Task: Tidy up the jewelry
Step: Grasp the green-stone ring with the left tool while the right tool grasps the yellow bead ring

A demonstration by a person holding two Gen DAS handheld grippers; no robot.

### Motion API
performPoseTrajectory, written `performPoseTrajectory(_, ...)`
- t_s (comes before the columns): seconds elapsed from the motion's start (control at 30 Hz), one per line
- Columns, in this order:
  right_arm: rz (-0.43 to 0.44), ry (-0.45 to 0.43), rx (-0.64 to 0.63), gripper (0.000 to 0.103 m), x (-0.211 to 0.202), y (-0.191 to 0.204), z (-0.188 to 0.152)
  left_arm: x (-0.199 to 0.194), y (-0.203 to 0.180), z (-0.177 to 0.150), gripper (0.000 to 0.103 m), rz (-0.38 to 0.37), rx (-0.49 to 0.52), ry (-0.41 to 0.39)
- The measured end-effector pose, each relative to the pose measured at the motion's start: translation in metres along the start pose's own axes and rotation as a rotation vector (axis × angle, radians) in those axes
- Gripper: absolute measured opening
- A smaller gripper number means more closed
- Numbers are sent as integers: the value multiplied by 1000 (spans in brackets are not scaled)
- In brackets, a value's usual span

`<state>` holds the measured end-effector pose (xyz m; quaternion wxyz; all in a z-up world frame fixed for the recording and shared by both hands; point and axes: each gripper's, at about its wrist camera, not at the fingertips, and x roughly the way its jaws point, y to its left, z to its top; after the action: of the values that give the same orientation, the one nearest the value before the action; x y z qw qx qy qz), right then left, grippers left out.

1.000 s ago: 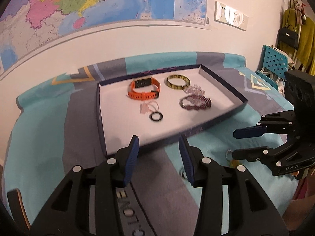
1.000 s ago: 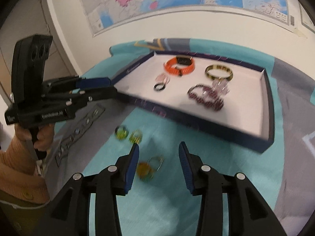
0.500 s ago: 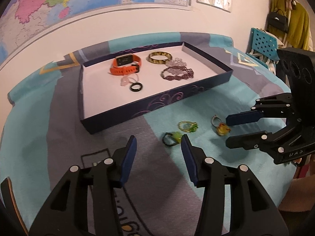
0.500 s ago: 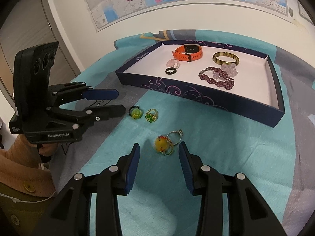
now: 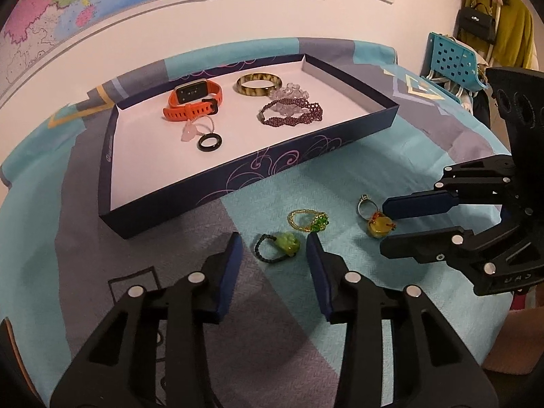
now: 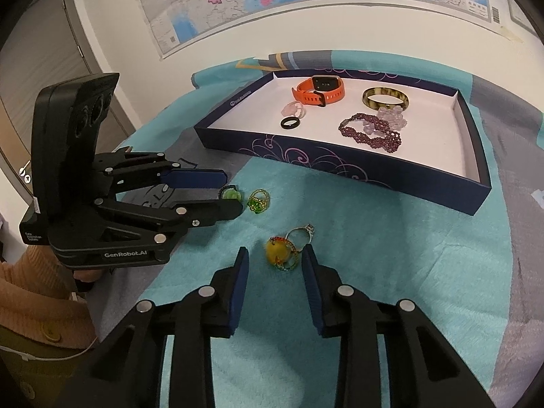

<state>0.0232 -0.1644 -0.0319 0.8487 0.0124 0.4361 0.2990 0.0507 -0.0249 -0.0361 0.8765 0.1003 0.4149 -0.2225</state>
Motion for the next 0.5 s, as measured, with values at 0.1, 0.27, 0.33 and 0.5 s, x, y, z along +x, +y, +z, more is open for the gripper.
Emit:
performPoseTrajectory(0.1, -12, 1, 3, 25, 1, 0, 1, 0, 0, 0, 29, -2, -4, 4)
performPoseTrajectory(0.27, -19, 3, 4, 14, 2, 1, 0, -2, -3, -3, 27, -11, 0, 0)
performPoseTrajectory(0.33, -18, 3, -3, 14, 2, 2, 0, -5, -5, -5, 27, -12, -1, -3)
performPoseTrajectory(0.5, -11, -4, -2, 14, -1, 3, -3, -9, -4, -10, 26, -20, -19, -4)
